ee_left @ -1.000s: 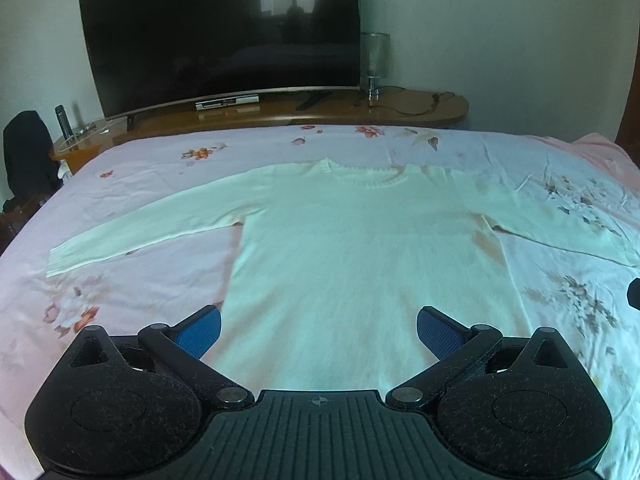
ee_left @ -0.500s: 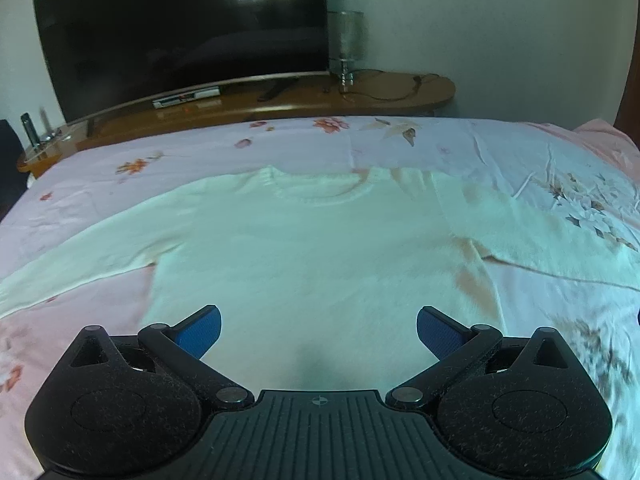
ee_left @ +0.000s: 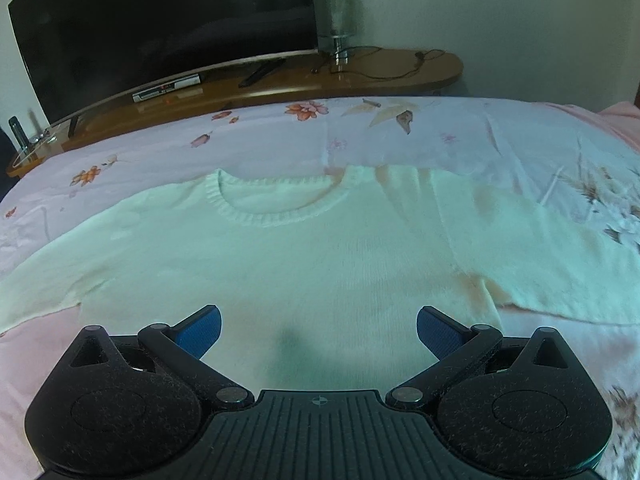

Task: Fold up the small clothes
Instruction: 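Move the right gripper to the sweater sleeve cuff and grasp it, then fold the held sleeve across the sweater body and open the right gripper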

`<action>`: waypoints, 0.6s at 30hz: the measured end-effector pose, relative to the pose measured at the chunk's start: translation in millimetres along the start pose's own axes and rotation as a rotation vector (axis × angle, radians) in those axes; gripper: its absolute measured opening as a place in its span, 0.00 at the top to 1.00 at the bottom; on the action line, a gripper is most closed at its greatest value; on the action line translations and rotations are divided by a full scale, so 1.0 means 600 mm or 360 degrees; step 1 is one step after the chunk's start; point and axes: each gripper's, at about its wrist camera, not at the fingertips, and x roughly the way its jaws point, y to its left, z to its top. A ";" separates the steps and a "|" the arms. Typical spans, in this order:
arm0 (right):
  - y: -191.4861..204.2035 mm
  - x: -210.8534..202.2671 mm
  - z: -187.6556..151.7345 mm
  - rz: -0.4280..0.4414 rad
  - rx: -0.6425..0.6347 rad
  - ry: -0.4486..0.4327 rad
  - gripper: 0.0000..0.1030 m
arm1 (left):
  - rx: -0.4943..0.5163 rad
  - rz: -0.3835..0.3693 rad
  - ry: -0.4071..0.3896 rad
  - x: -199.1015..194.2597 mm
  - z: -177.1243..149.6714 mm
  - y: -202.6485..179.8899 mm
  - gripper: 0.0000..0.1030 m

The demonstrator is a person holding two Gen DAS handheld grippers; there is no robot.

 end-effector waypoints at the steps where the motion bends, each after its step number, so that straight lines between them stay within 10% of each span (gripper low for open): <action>1: -0.006 0.008 0.005 -0.0006 0.0021 0.0010 0.32 | -0.0001 0.0002 0.0009 0.009 0.003 -0.002 0.00; 11: -0.031 0.086 0.049 -0.0053 0.0137 -0.0034 0.39 | -0.0053 0.0014 0.0064 0.061 0.016 0.001 0.00; 16: -0.029 0.097 0.060 0.0000 0.0115 -0.0130 0.90 | -0.0054 0.0060 0.0069 0.066 0.015 0.014 0.00; 18: -0.027 0.095 0.063 0.0029 0.0120 -0.0152 0.92 | -0.0041 0.0079 0.0068 0.066 0.016 0.022 0.00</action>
